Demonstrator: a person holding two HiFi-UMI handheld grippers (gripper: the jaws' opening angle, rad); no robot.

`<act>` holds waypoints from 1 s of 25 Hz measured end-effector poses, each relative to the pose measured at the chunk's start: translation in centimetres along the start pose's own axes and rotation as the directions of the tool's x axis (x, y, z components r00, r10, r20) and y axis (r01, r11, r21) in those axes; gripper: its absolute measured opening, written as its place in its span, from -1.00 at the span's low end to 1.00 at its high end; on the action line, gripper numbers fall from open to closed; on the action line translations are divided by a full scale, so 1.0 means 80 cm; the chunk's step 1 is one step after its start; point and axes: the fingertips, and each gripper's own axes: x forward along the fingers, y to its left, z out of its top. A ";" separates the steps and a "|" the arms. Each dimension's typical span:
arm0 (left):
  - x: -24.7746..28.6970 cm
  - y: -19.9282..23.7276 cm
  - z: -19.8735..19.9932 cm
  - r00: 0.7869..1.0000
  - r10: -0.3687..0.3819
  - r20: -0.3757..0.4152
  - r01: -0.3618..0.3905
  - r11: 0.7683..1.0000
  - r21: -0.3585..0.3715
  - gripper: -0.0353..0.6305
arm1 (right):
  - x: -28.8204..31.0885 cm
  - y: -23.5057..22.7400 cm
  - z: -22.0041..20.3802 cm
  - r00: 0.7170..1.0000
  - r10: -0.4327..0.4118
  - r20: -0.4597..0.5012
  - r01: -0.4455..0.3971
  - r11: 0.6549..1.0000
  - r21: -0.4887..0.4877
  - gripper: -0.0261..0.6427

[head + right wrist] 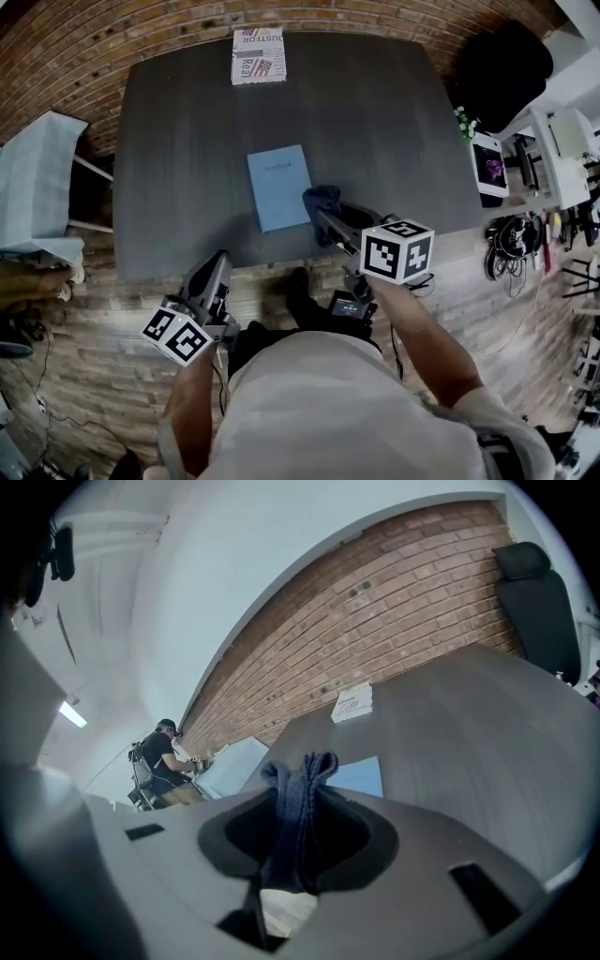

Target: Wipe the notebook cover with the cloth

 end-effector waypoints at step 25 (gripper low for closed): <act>0.093 0.113 -0.004 0.991 0.064 -0.120 -0.067 0.998 -0.019 -0.87 | 0.201 -0.041 0.011 0.984 -0.053 -0.170 0.053 0.999 0.000 -0.58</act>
